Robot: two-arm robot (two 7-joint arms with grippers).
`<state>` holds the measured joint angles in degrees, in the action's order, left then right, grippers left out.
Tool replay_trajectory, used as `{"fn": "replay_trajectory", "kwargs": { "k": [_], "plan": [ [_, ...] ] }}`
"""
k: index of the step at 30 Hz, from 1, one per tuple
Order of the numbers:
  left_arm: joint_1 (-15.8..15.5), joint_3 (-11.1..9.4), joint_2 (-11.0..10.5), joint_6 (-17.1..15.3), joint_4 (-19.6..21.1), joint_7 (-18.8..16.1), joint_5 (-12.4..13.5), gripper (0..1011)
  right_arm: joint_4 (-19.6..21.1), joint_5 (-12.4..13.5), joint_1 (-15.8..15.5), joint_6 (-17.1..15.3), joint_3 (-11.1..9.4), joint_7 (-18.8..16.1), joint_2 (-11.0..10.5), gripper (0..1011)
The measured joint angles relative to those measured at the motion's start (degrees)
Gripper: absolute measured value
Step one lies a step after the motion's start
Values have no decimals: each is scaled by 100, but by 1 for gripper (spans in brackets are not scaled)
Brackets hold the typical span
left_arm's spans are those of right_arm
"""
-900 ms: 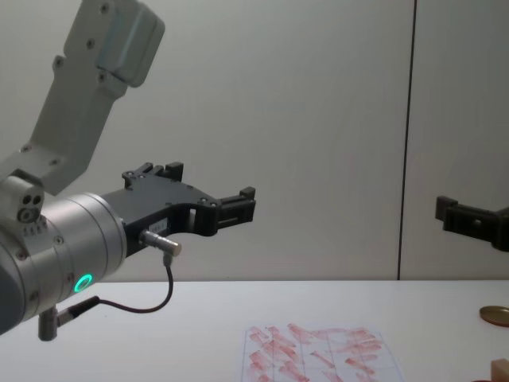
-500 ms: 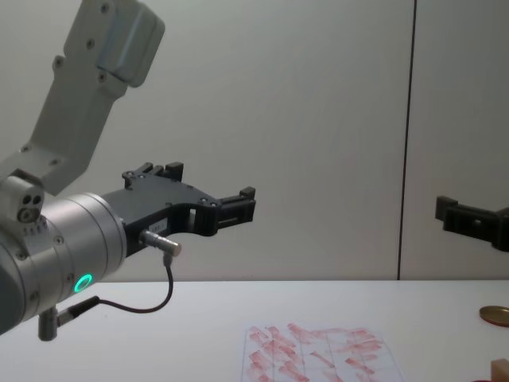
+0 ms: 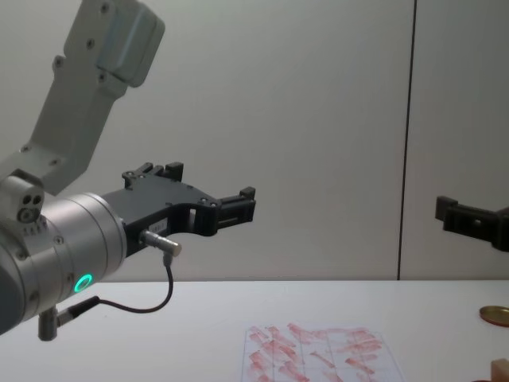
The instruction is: Use the one hand to pick up the stamp and affix it onto the A4 paper.
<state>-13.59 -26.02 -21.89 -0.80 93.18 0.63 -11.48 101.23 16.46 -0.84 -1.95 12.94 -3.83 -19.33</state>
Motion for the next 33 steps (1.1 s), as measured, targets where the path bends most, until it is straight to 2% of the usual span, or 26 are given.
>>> {"fn": "replay_trajectory", "kwargs": {
  "k": [9,16,33],
  "plan": [
    [0,0,0,0,0,0,0,993,-9,-4,11,-18,-10,12,3,1001],
    [0,0,0,0,0,0,0,993,-100,-40,94,-173,-59,129,13,1001],
    [0,0,0,0,0,0,0,993,-782,-250,566,-939,-181,367,108,1001]
  ]
}}
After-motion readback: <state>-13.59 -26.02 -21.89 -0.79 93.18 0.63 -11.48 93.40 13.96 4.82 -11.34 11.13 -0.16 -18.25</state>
